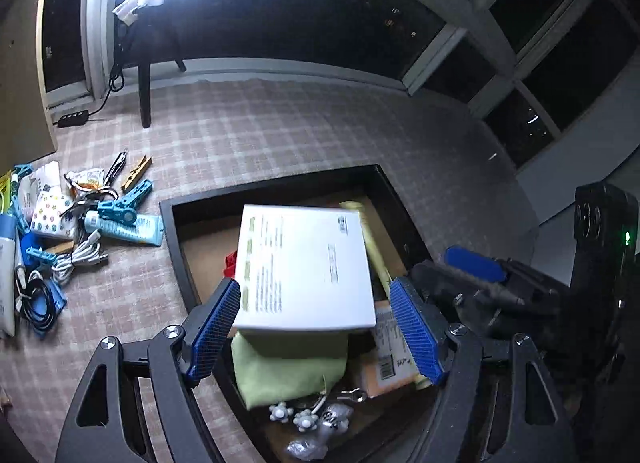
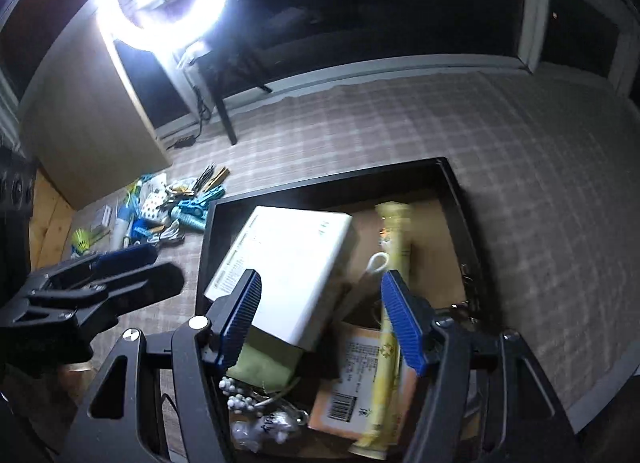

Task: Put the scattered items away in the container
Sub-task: 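Carry the white box into the tray with both grippers and release it, then move both grippers back over the cluttered items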

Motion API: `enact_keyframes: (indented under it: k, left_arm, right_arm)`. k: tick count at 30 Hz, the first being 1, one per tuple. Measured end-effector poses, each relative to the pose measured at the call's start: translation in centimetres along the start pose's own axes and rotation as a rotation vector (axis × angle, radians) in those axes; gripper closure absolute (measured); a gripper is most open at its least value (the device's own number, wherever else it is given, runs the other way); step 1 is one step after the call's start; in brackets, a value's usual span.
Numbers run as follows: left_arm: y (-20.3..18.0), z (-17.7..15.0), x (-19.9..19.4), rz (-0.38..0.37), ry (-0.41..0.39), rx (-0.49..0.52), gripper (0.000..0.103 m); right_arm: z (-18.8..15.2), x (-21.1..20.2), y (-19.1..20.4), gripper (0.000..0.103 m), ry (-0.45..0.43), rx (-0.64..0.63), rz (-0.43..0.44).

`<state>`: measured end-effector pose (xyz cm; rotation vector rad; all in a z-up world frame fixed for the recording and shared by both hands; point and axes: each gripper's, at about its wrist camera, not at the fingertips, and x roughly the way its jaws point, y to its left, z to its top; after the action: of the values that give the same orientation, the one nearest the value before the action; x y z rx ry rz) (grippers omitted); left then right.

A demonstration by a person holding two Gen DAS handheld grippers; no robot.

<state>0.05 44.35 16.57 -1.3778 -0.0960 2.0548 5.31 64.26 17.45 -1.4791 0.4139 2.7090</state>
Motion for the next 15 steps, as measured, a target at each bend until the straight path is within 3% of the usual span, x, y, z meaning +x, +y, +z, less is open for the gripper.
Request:
enact_keyframes:
  k: [5, 15]
  left_arm:
    - [2.1, -1.3, -0.7, 0.031, -0.005, -0.048, 0.029]
    - [9.0, -5.2, -4.4, 0.135, -0.032, -0.138, 0.029]
  right_arm:
    - [-0.5, 0.2, 0.3, 0.041, -0.001, -0.013, 0.017]
    - [-1.8, 1.8, 6.5, 0.041, -0.006, -0.152, 0.068]
